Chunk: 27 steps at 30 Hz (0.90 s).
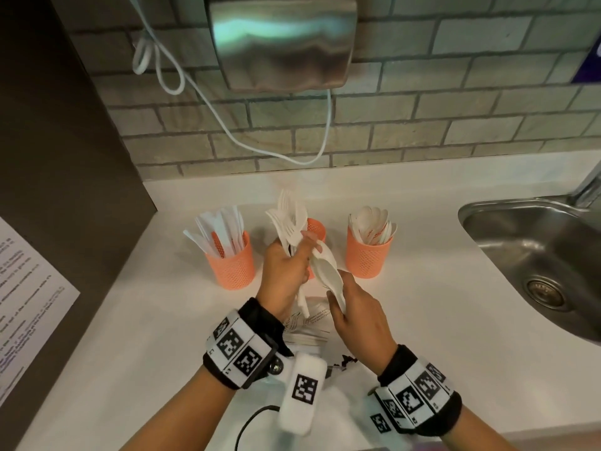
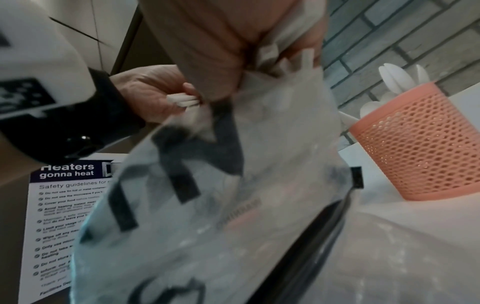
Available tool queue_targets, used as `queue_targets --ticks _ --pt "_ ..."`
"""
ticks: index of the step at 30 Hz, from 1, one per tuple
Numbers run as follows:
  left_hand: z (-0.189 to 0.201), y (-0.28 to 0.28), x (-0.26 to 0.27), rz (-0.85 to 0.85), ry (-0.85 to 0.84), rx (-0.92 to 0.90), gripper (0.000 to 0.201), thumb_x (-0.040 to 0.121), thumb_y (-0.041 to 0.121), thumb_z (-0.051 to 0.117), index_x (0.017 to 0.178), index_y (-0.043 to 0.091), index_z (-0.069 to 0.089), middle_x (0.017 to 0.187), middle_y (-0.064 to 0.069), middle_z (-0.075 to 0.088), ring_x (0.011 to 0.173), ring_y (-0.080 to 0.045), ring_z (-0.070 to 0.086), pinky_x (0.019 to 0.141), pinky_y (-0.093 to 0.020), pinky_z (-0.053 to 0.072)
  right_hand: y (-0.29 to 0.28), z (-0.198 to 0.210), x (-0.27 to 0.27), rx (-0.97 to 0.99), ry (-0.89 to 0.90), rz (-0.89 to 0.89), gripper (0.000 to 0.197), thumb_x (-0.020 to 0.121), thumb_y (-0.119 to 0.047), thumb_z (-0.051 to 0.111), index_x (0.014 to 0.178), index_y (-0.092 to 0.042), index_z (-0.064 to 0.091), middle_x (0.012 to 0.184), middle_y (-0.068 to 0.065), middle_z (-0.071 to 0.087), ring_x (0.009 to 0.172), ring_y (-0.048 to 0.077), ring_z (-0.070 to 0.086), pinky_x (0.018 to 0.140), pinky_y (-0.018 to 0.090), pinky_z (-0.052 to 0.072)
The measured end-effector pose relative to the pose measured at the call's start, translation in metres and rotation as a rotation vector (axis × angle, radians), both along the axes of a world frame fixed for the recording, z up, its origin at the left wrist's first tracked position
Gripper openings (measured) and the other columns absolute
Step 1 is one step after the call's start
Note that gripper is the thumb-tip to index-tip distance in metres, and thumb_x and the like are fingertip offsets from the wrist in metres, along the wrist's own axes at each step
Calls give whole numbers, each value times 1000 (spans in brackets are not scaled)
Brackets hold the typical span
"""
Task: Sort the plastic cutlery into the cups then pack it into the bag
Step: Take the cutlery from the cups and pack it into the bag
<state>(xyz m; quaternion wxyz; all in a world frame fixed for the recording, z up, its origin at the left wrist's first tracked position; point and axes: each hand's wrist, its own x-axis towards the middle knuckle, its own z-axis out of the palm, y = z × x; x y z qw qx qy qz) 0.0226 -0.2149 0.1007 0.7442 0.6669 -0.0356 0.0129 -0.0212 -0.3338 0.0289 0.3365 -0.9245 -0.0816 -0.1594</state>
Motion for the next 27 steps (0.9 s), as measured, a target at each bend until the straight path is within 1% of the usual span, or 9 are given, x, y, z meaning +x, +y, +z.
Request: queue_targets --ticks 3,6,8,10,11,13,17,20,27 --pt "15 4 17 19 -26 -48 28 98 17 42 73 12 55 63 -4 61 48 -10 54 44 -17 42 -7 2 0 45 44 11 32 94 -17 47 124 -6 43 83 5 57 66 21 50 58 27 33" --pt "32 14 46 84 -62 -146 31 99 24 38 72 12 48 47 0 62 43 -10 57 43 -21 48 -19 3 2 163 145 -1 32 95 -20 47 124 -7 44 81 4 58 67 20 52 56 27 34" --pt "39 18 72 186 -156 -46 35 100 29 37 71 13 48 43 3 61 40 -8 55 43 -19 46 -28 5 4 250 194 -12 30 94 -22 49 122 -9 47 83 3 60 70 18 56 59 24 39" --pt "45 21 95 269 -258 141 40 100 34 35 75 8 54 45 6 61 44 -5 54 49 -19 45 -35 5 7 343 238 -25 26 94 -24 49 116 -12 50 77 -3 58 63 9 55 59 22 40" --pt "46 20 105 289 -301 255 45 99 36 34 79 4 58 47 7 62 49 -4 55 53 -19 44 -39 6 8 410 255 -29 22 94 -25 50 112 -13 51 70 -6 54 54 3 51 56 21 39" --pt "44 15 120 297 -366 488 48 99 39 31 89 3 61 60 9 64 63 -10 59 60 -24 42 -45 10 8 550 279 -21 14 94 -26 50 102 -15 52 59 -6 45 40 4 43 47 22 36" --pt "23 0 136 214 -382 823 48 98 42 31 114 4 55 87 -8 68 85 -31 64 68 -31 42 -56 25 6 657 289 -20 7 93 -25 50 87 -22 51 60 0 41 38 8 40 39 22 37" --pt "2 -12 138 122 -316 900 46 97 41 35 122 5 49 101 -20 66 94 -36 62 75 -35 45 -64 31 3 677 280 -16 12 93 -24 50 92 -12 52 61 3 40 37 7 40 37 21 37" --pt "-19 -29 137 59 -216 893 42 95 35 45 117 0 51 106 -22 65 99 -37 61 83 -38 47 -76 33 2 656 264 -26 19 94 -22 48 90 -4 49 60 5 36 34 8 36 36 20 34"
